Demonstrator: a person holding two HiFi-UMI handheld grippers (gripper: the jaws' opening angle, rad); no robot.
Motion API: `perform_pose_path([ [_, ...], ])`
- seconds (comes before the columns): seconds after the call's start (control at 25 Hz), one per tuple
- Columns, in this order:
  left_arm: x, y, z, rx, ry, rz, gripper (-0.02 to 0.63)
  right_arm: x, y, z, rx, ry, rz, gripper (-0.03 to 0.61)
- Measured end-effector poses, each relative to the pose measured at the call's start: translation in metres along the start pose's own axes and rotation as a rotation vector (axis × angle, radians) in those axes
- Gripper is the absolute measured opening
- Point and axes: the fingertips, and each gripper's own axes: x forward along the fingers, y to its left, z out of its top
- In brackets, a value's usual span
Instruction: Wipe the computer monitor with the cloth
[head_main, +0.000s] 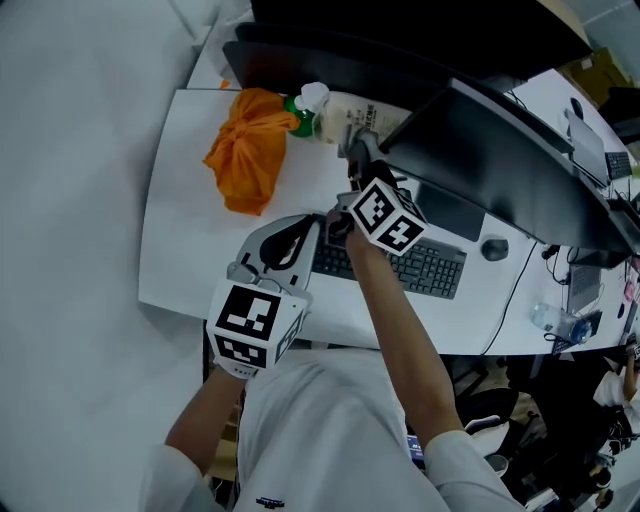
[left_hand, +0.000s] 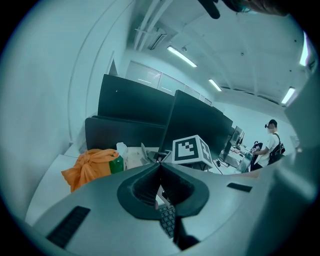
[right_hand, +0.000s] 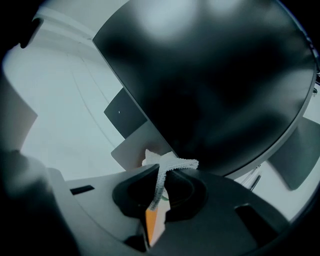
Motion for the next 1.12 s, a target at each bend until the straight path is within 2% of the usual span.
perform_pose_path([
  [0.72, -0.017, -0.012, 0.020, 0.044, -0.041, -0.019, 0.018, -0.022, 0.034, 0.050, 0.061, -0.107, -0.003, 0.026],
  [1.12, -0.026, -0.018, 0.031, 0.079, -0.057, -0.032, 0.018, -0.042, 0.070, 0.097, 0.108, -0.186, 0.064, 0.026],
])
